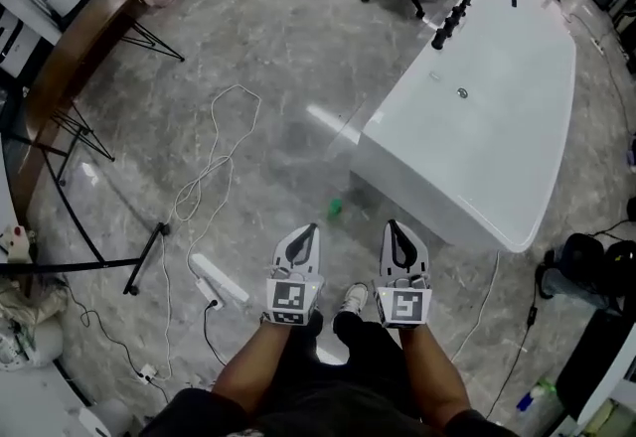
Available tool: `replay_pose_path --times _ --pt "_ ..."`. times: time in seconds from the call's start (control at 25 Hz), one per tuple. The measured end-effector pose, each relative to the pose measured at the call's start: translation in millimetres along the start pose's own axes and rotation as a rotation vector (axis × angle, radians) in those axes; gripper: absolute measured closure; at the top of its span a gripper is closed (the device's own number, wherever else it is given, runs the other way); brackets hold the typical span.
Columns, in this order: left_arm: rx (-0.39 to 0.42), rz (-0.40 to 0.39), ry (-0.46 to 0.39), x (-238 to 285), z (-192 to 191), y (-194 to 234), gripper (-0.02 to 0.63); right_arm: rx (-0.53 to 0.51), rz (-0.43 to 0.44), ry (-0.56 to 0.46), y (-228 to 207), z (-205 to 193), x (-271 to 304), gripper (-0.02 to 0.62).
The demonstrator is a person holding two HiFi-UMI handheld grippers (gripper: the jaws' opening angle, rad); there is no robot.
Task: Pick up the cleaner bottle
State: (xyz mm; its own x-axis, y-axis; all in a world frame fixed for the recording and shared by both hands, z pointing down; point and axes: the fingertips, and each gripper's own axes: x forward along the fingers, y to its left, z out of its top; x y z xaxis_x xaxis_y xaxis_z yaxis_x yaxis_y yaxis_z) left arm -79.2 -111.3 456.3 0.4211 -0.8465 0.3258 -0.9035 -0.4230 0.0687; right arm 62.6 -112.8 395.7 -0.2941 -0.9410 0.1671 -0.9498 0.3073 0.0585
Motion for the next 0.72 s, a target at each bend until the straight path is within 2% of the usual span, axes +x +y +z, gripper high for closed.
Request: replay_pose_path --times 0.24,0.48,0.72 --pt "0.039 -0.01 -0.018 52.1 -81.8 20.8 0.6 -0.003 -0.006 0.03 5.7 -108.9 34.3 0.578" --pt "0.047 -0.033 -0.058 112.8 -202.3 31.7 0.6 0.014 -0.007 0.03 13.2 -244.1 67.0 0.578" --pt "0.067 -0.114 -0.099 160.2 -323.2 37.3 0.6 0.009 0.005 0.02 30.7 -364.0 105.2 0.578"
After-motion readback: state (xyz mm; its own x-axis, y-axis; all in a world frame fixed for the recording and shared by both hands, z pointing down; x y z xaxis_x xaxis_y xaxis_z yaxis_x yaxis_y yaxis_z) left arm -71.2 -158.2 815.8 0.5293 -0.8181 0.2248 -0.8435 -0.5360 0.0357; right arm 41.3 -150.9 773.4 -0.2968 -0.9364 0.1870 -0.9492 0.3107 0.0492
